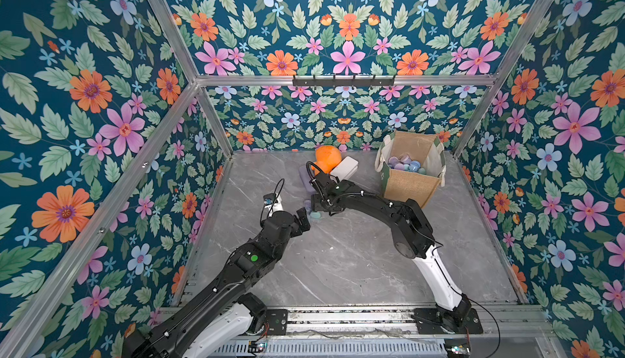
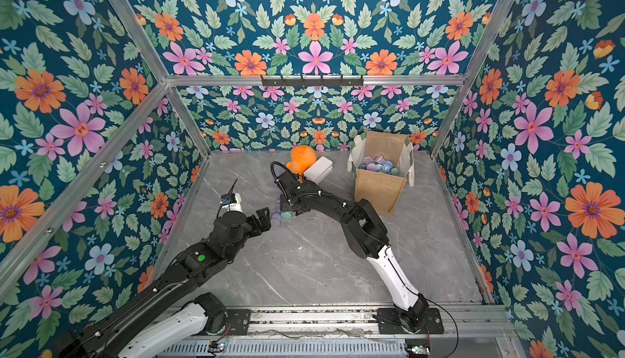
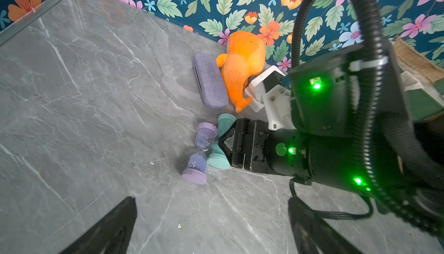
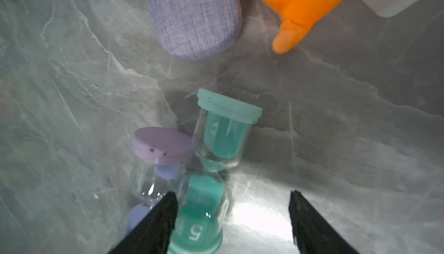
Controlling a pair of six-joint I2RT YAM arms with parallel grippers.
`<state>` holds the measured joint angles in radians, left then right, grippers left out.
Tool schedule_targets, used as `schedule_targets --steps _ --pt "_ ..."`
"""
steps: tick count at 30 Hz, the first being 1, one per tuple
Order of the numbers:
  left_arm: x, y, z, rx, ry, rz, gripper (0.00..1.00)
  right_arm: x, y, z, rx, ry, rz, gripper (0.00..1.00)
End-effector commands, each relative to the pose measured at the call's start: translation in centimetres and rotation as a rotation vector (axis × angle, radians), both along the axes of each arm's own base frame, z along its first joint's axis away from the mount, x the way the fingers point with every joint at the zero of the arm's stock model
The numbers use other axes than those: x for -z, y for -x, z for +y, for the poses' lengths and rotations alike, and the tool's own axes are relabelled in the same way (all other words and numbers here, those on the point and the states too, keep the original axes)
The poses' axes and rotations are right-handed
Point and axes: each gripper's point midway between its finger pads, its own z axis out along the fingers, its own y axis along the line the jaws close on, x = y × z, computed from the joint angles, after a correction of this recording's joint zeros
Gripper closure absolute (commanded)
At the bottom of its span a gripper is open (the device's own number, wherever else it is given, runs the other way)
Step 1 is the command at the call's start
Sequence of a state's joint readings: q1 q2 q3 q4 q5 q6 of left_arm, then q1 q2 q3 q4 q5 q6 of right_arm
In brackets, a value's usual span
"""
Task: Put the hourglass into the canvas bag
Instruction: Pick up the hourglass from the center of the board.
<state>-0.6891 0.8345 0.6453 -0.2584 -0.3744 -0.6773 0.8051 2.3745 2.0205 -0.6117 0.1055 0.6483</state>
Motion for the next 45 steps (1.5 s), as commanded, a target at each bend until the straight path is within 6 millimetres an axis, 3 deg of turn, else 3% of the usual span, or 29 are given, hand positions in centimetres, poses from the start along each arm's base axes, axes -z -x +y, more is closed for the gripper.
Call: schedule_targets --steps 1,9,15,23,34,45 --pt "0.1 -0.1 0.3 -0.015 -0.008 0.001 0.00 0.8 0.3 0.2 0.010 0.010 0.022 0.25" --pt "0.2 -0.1 0.2 -0.013 -0.007 0.004 0.00 2.0 1.4 -1.6 0.014 0.093 0.042 0.27" --pt "0.1 -0.2 -0.1 -0.004 -0.002 0.003 0.00 2.2 2.0 -2.6 -0.003 0.132 0.041 0.34" --pt "0.2 -0.2 -0.2 0.001 0.003 0.005 0.00 2.9 2.3 -2.6 -0.021 0.153 0.047 0.46" --pt "0.1 -0.3 -0.4 0.006 0.006 0.005 0.00 3.2 2.5 -2.7 -0.031 0.177 0.055 0.52" --pt "-0.2 -0.3 -0.2 0.004 0.004 -0.004 0.00 1.7 2.0 -2.5 -0.052 0.174 0.013 0.59"
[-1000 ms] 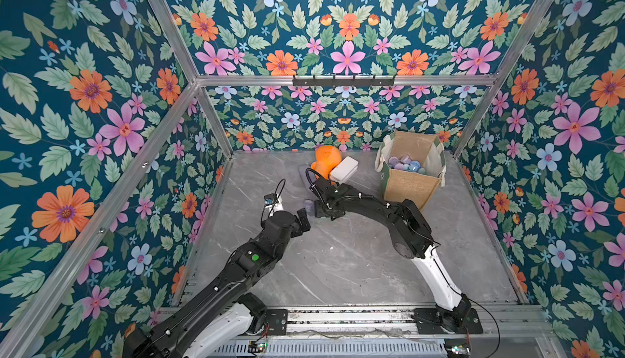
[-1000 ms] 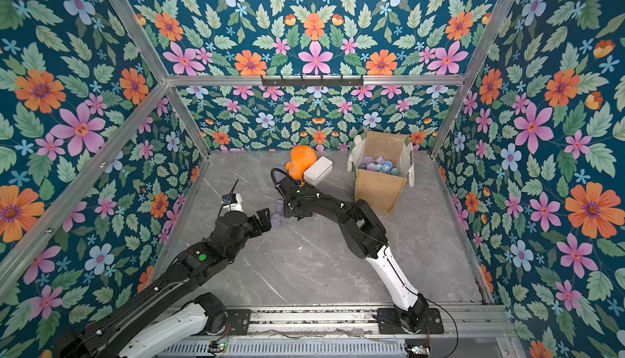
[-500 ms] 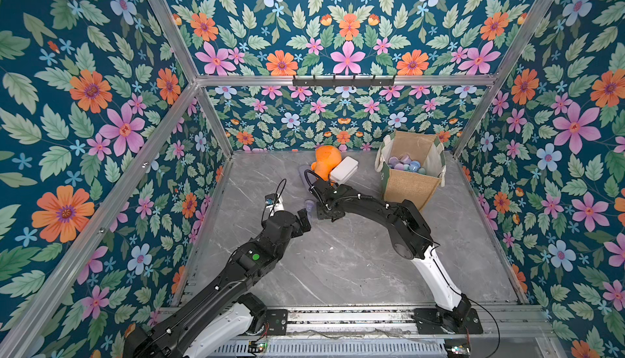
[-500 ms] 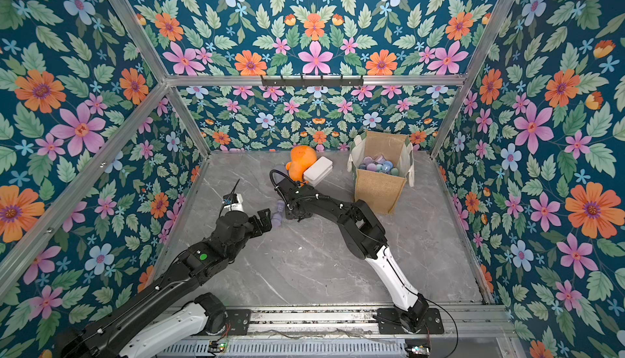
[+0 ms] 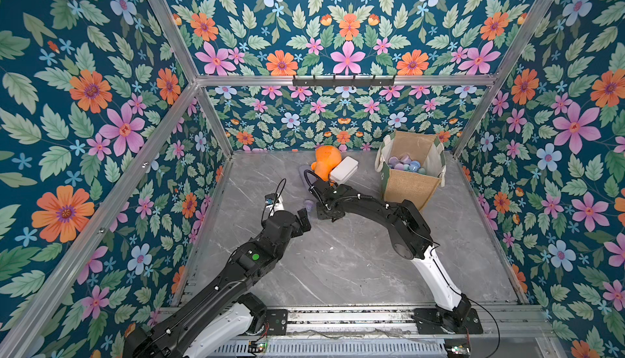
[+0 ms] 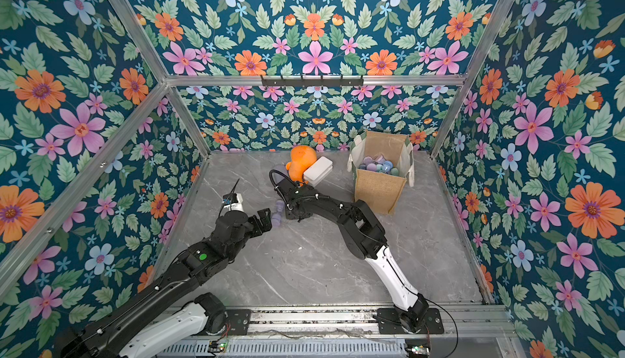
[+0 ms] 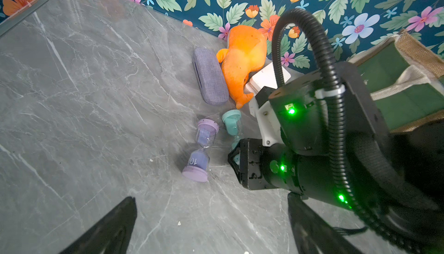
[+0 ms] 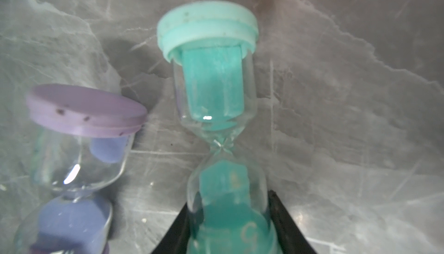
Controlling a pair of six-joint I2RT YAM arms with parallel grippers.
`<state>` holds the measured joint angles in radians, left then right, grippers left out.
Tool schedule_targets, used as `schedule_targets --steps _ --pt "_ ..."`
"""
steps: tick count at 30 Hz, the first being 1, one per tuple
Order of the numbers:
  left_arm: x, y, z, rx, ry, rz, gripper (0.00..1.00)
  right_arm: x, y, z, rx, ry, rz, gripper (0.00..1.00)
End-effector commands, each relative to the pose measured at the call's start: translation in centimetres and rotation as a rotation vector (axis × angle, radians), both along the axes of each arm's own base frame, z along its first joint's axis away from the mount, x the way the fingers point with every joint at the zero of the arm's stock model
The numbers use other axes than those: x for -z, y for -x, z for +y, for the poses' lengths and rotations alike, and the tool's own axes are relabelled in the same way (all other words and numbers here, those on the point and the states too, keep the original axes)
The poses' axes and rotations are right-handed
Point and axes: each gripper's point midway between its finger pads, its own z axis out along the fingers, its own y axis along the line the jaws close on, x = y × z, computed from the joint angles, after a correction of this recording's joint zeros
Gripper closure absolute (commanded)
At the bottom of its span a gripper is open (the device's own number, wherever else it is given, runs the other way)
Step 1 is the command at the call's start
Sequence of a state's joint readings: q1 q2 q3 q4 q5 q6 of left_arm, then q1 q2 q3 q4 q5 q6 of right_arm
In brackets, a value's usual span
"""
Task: Put the hourglass into the canvas bag
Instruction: Pick up the hourglass from the center of the board.
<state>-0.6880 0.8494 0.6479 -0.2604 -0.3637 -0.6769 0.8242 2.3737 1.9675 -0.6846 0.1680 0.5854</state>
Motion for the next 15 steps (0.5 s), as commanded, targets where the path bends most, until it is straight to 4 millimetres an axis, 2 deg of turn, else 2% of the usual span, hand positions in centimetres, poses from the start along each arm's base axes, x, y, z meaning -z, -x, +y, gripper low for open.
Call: schedule_targets --steps 1,9,15 --pt "-0.7 -0.2 0.0 -0.004 0.010 -0.019 0.00 -1.1 -0.2 -0.4 -0.008 0.015 -0.025 0.60" --pt "-1.7 -0.2 -0.3 0.007 0.024 -0.035 0.00 -4.0 -0.3 -1.2 -0.013 -0.034 -0.056 0.63" --pt "-2.9 -0.6 -1.2 0.043 0.048 -0.053 0.00 -7.5 -0.3 -2.4 -0.017 -0.093 -0.092 0.63"
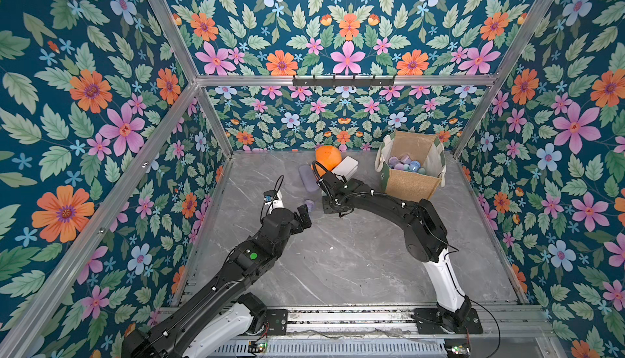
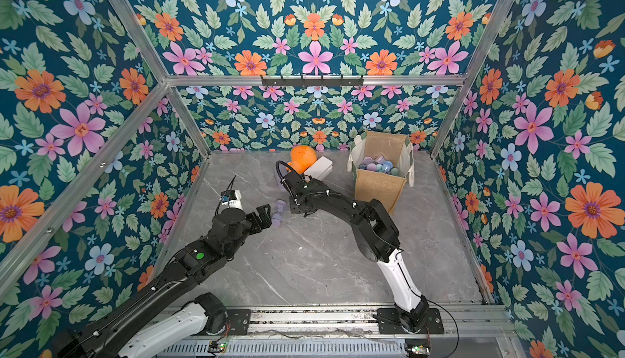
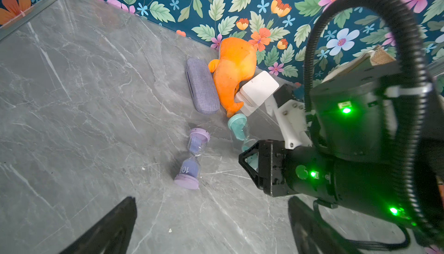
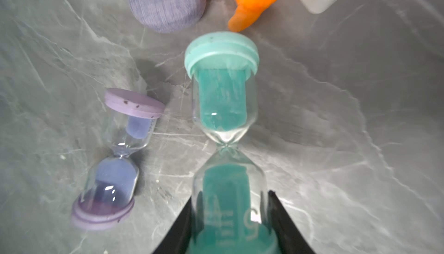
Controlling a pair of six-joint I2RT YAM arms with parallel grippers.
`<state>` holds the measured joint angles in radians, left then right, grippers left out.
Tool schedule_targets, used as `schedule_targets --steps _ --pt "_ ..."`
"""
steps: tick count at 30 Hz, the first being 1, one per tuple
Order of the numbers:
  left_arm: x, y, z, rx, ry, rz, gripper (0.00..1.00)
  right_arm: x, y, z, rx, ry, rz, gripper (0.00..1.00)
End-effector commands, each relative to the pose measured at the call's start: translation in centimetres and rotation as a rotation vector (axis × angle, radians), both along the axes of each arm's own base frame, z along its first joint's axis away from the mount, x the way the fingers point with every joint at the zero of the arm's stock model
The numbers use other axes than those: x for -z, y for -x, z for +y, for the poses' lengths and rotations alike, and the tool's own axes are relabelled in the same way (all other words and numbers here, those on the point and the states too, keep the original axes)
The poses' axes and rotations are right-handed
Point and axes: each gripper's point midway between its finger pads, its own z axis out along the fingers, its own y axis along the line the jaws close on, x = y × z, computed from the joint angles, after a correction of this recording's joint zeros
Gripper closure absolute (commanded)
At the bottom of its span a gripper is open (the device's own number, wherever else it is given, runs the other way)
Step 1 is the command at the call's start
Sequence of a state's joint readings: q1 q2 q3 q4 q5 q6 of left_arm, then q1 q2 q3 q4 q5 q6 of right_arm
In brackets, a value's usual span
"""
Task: Put the hourglass into the canvas bag
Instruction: Pick up the hourglass from the center of the board, then place the hourglass in the canvas bag.
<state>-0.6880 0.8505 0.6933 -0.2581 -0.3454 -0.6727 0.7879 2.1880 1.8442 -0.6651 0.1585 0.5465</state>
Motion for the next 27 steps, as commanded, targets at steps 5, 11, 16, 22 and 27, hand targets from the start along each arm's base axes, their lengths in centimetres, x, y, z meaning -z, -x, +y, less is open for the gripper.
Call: schedule_targets --steps 5,11,16,22,27 --pt "-1.7 -0.7 -1.9 0.070 0.030 -0.026 0.00 -5.9 -0.2 -1.6 -0.010 -0.072 -0.085 0.65" --pt "-2.6 -1.3 -3.6 0.127 0.050 -0.038 0.00 -11.2 -0.3 -4.5 0.012 -0.118 -0.152 0.65" --pt "-3.2 -1.8 -5.3 0.178 0.078 -0.044 0.00 -15.3 -0.6 -7.2 0.024 -0.153 -0.212 0.66" --pt "-3.7 -2.4 -7.7 0.228 0.098 -0.051 0.00 -20.0 -1.2 -11.4 0.062 -0.161 -0.301 0.68" --pt "-3.9 -2.7 -10.1 0.274 0.114 -0.058 0.00 -23.1 -2.2 -16.1 0.141 -0.190 -0.353 0.71"
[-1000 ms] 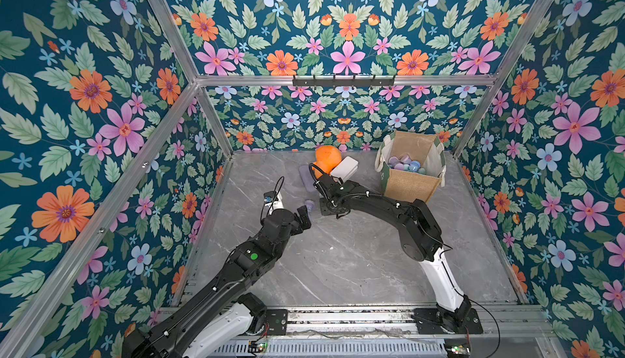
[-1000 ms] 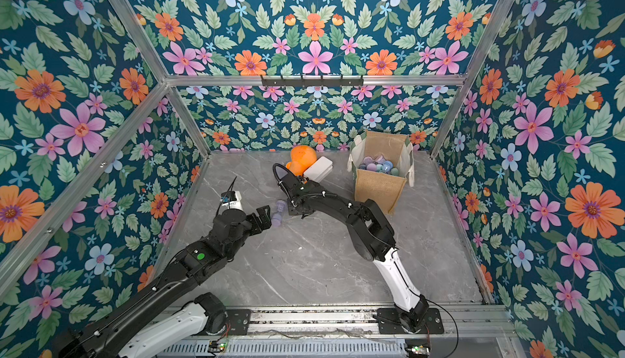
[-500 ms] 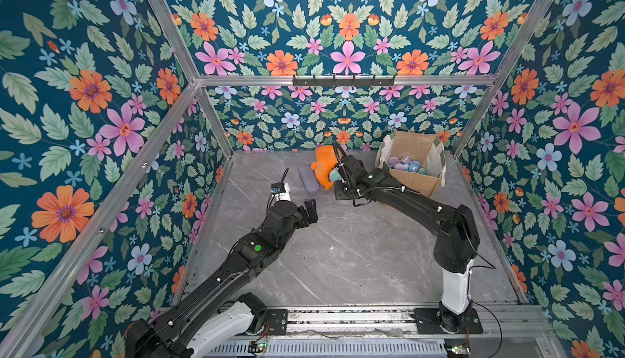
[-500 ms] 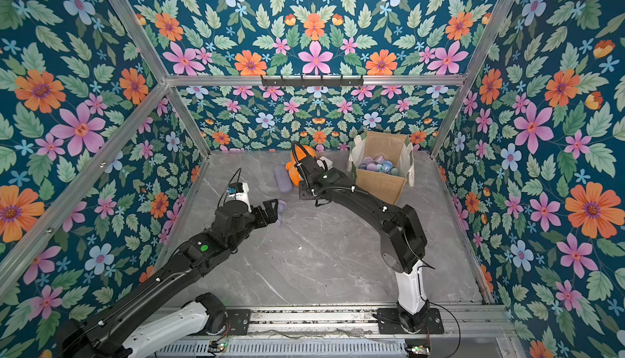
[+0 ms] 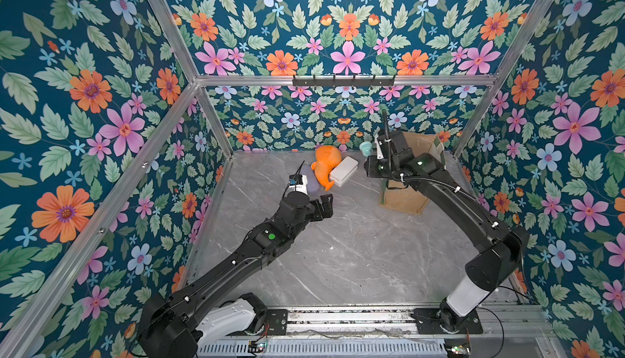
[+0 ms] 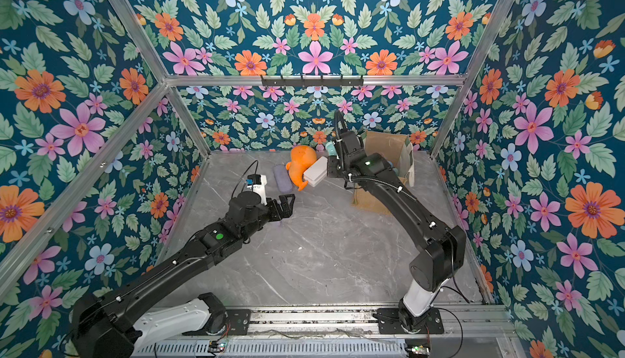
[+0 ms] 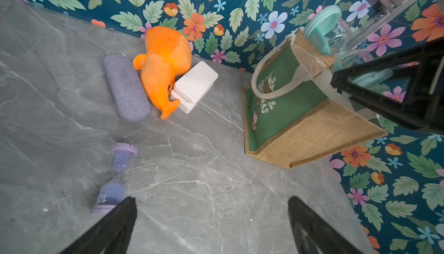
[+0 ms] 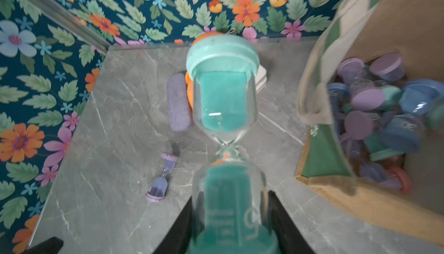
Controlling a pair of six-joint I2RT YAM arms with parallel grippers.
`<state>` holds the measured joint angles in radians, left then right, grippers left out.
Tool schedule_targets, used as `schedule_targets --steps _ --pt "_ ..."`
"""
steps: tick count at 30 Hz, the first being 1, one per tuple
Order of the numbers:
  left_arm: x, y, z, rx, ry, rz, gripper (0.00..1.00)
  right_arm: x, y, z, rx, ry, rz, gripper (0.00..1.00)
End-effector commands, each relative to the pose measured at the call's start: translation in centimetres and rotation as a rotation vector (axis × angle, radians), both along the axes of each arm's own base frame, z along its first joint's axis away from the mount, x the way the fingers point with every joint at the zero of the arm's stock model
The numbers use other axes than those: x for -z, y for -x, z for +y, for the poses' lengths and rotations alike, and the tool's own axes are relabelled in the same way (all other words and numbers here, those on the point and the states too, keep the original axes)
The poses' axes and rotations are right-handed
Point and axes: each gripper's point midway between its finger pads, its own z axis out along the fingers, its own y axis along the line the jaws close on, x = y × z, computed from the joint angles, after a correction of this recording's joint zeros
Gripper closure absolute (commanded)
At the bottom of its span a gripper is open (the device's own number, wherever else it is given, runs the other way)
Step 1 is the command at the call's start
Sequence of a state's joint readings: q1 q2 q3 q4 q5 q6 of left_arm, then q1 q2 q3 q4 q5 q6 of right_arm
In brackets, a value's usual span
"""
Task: Put the hourglass into the canvas bag
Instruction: Place the hourglass in the canvas bag.
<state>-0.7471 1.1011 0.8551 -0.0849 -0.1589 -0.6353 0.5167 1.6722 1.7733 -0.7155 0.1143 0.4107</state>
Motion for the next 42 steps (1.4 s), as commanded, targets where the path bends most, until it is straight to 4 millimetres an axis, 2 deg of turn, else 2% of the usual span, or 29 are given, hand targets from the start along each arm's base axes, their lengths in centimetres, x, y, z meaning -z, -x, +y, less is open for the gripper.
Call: schedule_targets --steps 1,6,11,12,16,23,29,35,42 --pt "-1.1 -0.3 -1.7 0.038 0.032 -0.034 0.00 -2.0 0.0 -2.6 0.026 -0.006 -0.034 0.71" --pt "-1.2 -0.5 -3.7 0.075 0.030 -0.037 0.00 -2.3 -1.8 -6.9 0.111 -0.014 -0.036 0.71" --pt "-1.2 -0.6 -5.4 0.103 0.033 -0.038 0.00 -1.8 -3.6 -10.5 0.188 -0.027 -0.029 0.72" --pt "-1.3 -0.6 -5.8 0.109 0.037 -0.040 0.00 -0.2 -4.5 -11.0 0.204 -0.013 0.005 0.72" --pt "-1.0 -0.7 -6.9 0.125 0.026 -0.037 0.00 2.2 -6.3 -13.0 0.251 0.003 0.046 0.72" --pt "-0.9 -1.2 -8.1 0.143 0.025 -0.039 0.00 6.8 -9.3 -14.6 0.290 0.039 0.129 0.73" --pt "-1.0 -1.5 -8.2 0.138 0.017 -0.050 0.00 10.6 -11.3 -15.3 0.303 0.070 0.201 0.73" --pt "-1.0 -1.7 -8.1 0.131 0.002 -0.056 0.00 13.8 -12.2 -15.6 0.311 0.097 0.257 0.73" --pt "-1.0 -1.7 -7.7 0.119 -0.007 -0.056 0.00 17.0 -11.9 -15.6 0.307 0.113 0.323 0.71"
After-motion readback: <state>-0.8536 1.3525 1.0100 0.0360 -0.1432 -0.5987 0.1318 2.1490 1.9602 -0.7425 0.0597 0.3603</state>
